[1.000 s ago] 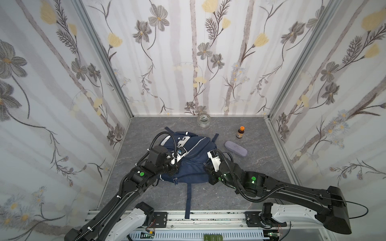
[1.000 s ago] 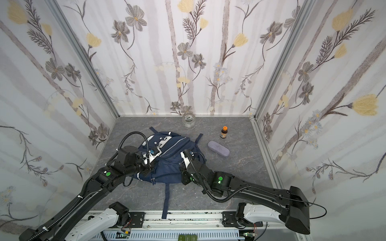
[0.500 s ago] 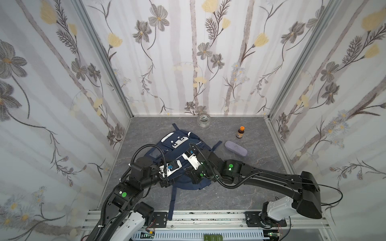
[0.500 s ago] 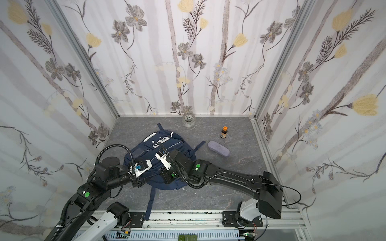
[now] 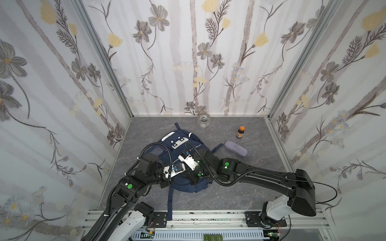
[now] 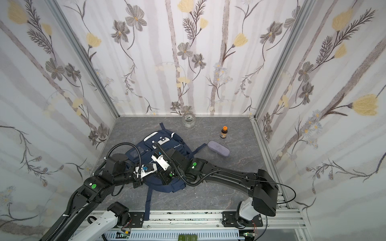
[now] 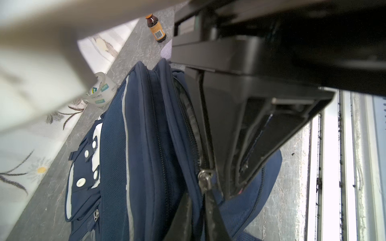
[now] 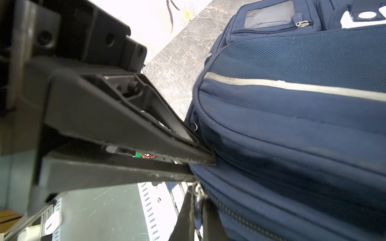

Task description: Pack the student bag

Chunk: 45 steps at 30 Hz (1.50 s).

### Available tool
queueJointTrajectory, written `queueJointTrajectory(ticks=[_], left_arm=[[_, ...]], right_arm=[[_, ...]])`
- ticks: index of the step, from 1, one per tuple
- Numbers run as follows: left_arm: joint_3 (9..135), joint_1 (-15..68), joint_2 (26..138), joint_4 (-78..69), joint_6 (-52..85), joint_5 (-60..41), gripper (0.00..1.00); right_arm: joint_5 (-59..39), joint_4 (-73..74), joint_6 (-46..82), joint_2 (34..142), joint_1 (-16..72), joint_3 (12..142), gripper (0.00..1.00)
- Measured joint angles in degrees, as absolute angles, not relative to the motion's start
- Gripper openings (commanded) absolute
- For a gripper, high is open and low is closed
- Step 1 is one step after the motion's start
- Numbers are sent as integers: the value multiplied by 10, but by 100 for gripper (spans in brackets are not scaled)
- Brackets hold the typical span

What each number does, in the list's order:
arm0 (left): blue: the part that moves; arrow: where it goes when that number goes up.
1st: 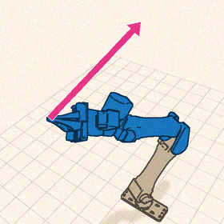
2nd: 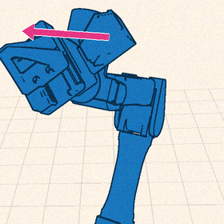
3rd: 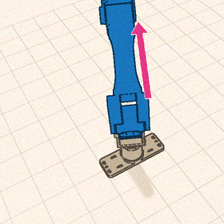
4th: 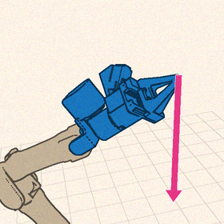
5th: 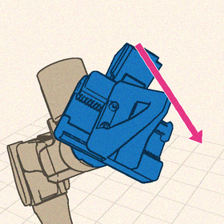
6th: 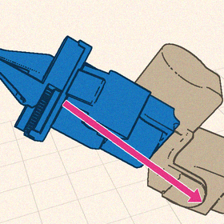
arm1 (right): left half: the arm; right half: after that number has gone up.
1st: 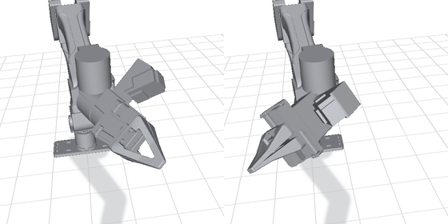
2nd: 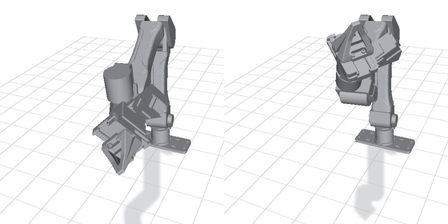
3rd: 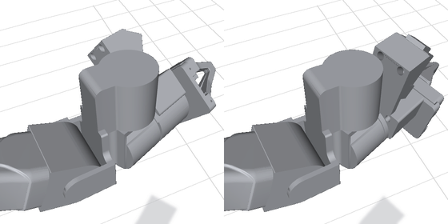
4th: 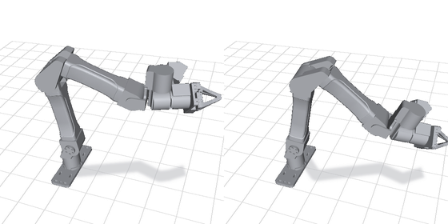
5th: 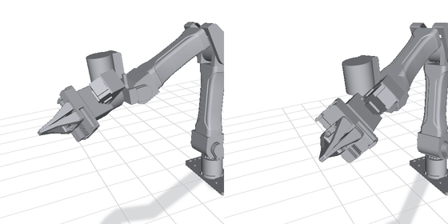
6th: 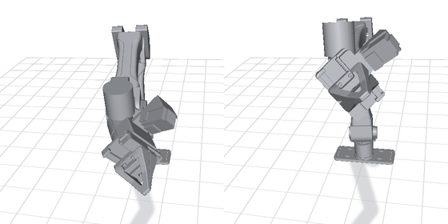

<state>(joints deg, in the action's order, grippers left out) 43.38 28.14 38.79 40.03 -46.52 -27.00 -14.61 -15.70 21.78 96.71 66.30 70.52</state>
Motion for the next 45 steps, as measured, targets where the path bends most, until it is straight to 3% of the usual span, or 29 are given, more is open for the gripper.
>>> queueJointTrajectory(ticks=[14, 25, 26, 28, 30, 31, 38, 45], left_arm=[[422, 270, 369, 409, -502, -237, 0], [396, 189, 382, 394, -521, -173, 0], [395, 187, 381, 389, -521, -160, 6], [402, 183, 378, 388, -512, -134, 53], [422, 180, 369, 410, -505, -122, 74], [433, 178, 362, 420, -506, -132, 78], [475, 186, 350, 460, -498, -261, 66], [477, 207, 387, 496, -502, -294, 57]], right_arm=[[-158, -155, 208, 891, 606, 616, 0], [-152, -196, 179, 890, 536, 601, 0], [-151, -203, 179, 895, 539, 610, 0], [-150, -220, 180, 914, 553, 641, 0], [-151, -230, 182, 941, 572, 676, 0], [-154, -234, 182, 957, 584, 694, 0], [-198, -227, 191, 1007, 625, 735, 0], [-213, -220, 200, 1011, 625, 735, 0]])
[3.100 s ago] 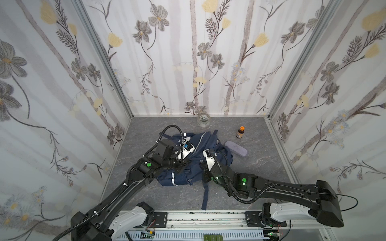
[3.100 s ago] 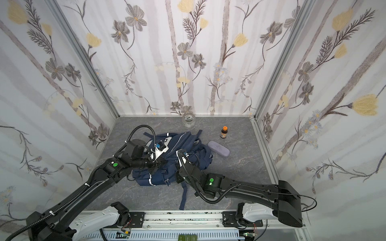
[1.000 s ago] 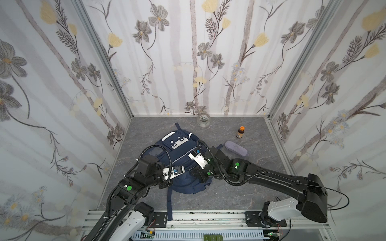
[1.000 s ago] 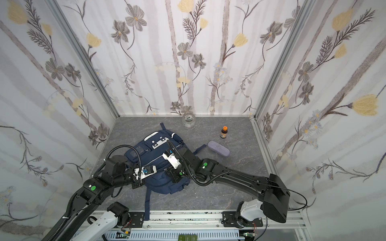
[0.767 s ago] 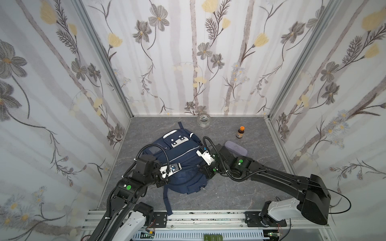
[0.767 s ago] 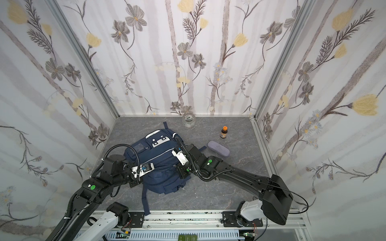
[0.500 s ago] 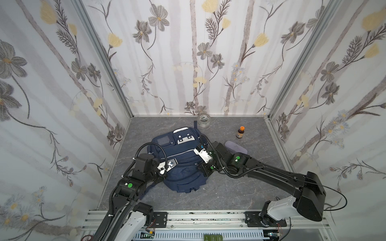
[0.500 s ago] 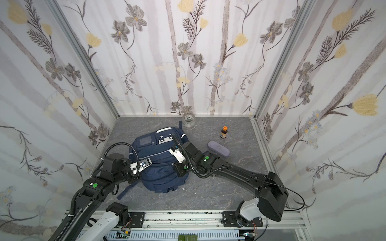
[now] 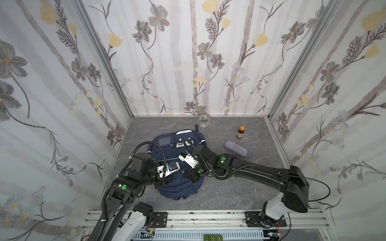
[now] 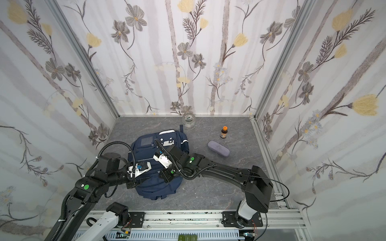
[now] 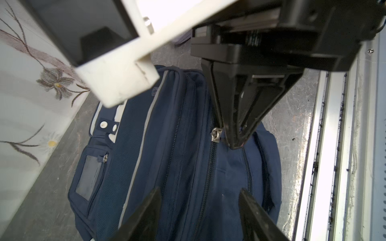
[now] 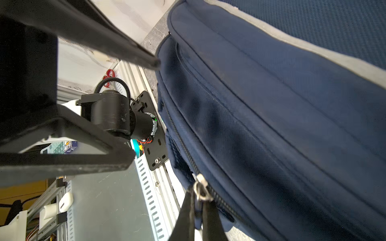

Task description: Pack the student bag

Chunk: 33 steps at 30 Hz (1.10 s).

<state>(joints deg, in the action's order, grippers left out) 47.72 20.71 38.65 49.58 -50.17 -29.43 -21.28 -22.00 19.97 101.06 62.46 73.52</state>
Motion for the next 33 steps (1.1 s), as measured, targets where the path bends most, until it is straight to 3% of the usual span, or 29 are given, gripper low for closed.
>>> queueJointTrajectory(ticks=[8, 14, 17, 18, 33], left_arm=[[473, 238, 438, 478, -467, -308, 48], [471, 256, 482, 444, -442, -303, 23], [471, 259, 489, 439, -441, -302, 3], [471, 259, 490, 437, -441, -304, 0], [453, 259, 455, 418, -460, -243, 0]], right_arm=[[-224, -220, 198, 1008, 625, 736, 0], [-225, -223, 191, 1004, 625, 737, 0], [-220, -227, 191, 1001, 623, 737, 0], [-219, -228, 190, 999, 623, 737, 0], [-240, -203, 188, 951, 555, 661, 0]])
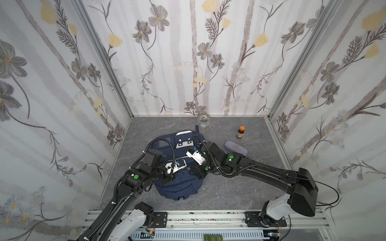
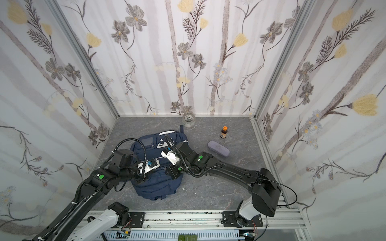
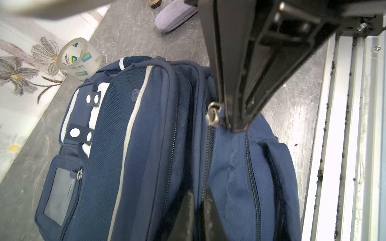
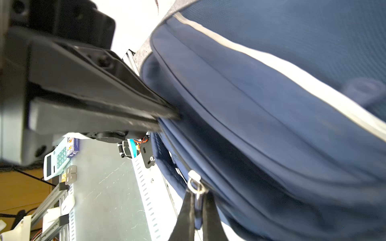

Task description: Pack the student bag

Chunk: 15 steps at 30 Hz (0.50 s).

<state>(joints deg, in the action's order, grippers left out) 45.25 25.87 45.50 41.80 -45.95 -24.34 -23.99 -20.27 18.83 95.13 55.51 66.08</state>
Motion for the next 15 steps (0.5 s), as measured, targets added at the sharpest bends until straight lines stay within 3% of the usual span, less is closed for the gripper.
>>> queueJointTrajectory(ticks=[13, 14, 15], left_arm=[[450, 253, 400, 448, -463, -202, 0], [450, 253, 400, 449, -463, -202, 14], [452, 253, 400, 452, -462, -202, 37]], right_arm=[[-251, -218, 129, 970, 463, 640, 0], [-249, -224, 127, 973, 462, 648, 0], [-245, -232, 123, 975, 464, 656, 0]])
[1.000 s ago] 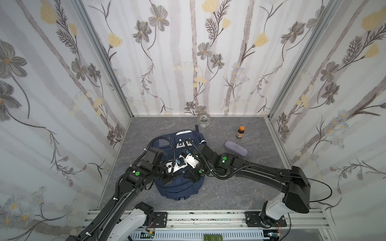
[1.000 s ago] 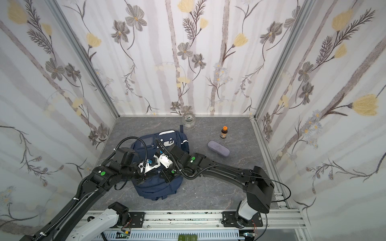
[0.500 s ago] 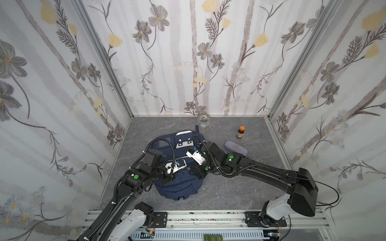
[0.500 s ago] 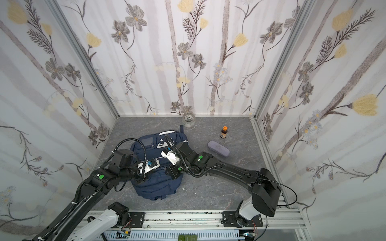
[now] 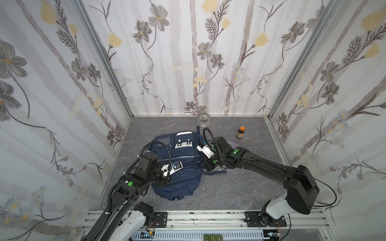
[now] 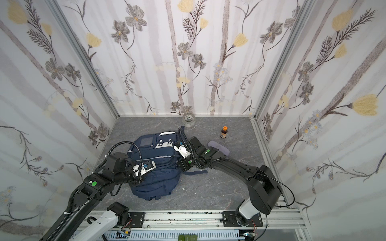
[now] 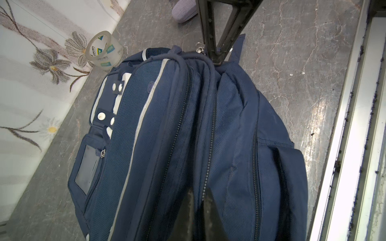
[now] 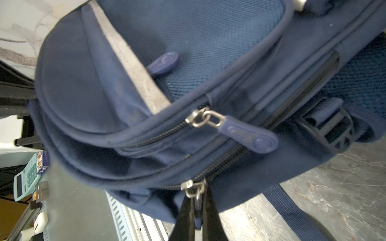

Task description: Pack the student bag

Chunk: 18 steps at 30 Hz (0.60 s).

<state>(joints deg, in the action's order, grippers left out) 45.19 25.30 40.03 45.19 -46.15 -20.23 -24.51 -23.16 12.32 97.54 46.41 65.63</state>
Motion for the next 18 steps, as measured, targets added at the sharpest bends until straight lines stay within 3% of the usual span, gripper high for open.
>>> queueJointTrajectory(ticks=[1, 2, 7, 11, 18], left_arm=[[455, 253, 402, 456, -460, -203, 53], [459, 253, 404, 462, -456, -209, 59], [477, 272, 423, 465, -432, -247, 62], [481, 292, 438, 441, -404, -265, 57], [483, 341, 484, 405, -375, -265, 28]], right_arm=[[-235, -240, 120, 977, 469, 667, 0], [-229, -246, 119, 977, 478, 676, 0], [-222, -258, 120, 977, 519, 692, 0], [-226, -252, 137, 982, 545, 692, 0], [-236, -241, 161, 987, 562, 692, 0]])
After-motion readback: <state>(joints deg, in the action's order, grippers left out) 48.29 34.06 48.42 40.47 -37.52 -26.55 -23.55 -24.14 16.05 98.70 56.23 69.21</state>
